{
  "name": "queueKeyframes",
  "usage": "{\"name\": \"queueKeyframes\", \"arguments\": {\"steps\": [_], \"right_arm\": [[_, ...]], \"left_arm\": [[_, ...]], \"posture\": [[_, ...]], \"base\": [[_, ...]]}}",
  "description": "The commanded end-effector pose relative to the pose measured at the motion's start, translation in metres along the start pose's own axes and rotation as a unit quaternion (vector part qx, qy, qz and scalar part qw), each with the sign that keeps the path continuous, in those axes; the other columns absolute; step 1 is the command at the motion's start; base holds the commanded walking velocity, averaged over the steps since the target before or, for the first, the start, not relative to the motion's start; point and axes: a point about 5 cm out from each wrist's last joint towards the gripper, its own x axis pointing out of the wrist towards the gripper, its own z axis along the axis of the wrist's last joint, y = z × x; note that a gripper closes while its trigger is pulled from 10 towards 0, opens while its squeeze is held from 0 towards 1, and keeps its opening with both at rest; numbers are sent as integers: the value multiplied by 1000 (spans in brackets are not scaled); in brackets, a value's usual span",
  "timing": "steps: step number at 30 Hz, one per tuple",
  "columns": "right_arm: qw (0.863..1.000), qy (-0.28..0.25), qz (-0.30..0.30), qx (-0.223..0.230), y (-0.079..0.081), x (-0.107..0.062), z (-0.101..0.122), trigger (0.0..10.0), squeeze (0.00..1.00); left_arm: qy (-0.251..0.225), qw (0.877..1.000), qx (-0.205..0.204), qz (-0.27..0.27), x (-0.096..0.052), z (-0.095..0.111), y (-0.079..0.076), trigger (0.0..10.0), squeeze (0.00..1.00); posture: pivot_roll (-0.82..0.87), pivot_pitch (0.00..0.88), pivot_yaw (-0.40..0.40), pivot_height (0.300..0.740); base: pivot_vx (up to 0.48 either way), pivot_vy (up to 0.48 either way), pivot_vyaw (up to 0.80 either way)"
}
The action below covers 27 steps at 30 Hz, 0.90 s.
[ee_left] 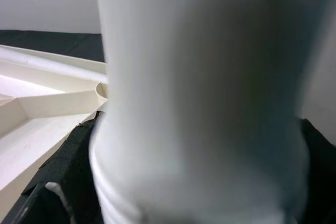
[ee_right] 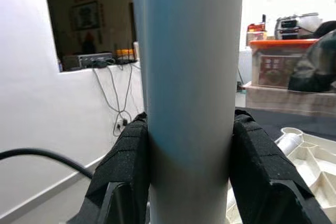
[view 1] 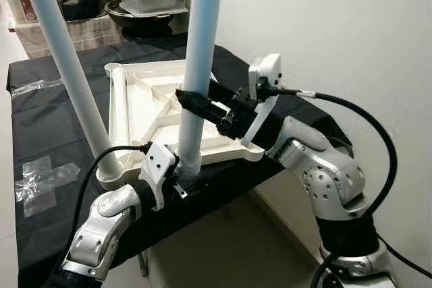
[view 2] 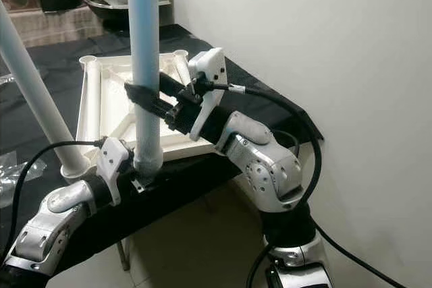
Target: Building children table
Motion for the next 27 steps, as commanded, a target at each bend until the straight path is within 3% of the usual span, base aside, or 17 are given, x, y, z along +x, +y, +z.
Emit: {"name": "queueKeyframes", "arguments": {"steps": [1,6,7,8,10,24,25,26,27], "right_arm": [[1000,-4,20,0,7,1,2,10000,0],[1000,4,19,5,9,0,-2,10000,0],[1000,4,16,6,8,-1,-2,10000,0],[1000,3,13,6,7,-1,0,10000,0],[1000,1,12,5,6,-1,1,10000,0],[1000,-1,-13,16,-3,-1,4,10000,0],[1000,-7,0,26,-2,-3,6,10000,1000],[999,-8,14,32,-1,-4,7,10000,1000],[999,-8,14,32,-1,-4,7,10000,1000]], "left_arm": [[-5,1000,-9,-5,3,2,-2,10000,0],[-26,999,-15,-11,8,8,-3,10000,0],[-29,999,-15,-15,9,7,-4,4824,0],[-31,999,-16,-23,8,6,-6,510,0],[-35,998,-16,-42,7,6,-11,0,0],[-14,998,1,-66,4,0,-18,0,0],[-6,997,8,-72,2,-1,-18,6863,0],[4,997,15,-79,-1,-2,-17,10000,0],[4,997,15,-79,-1,-2,-17,10000,0]], "posture": [[-37,0,-43,740],[-39,0,-41,740],[-42,0,-40,740],[-42,0,-40,740],[-45,0,-38,740],[-36,0,-47,740],[-36,0,-47,740],[-32,0,-50,740],[-32,0,-50,740]], "base": [[0,0,0],[0,0,0],[0,0,0],[0,0,0],[0,0,0],[0,0,0],[0,0,0],[0,0,0],[0,0,0]]}}
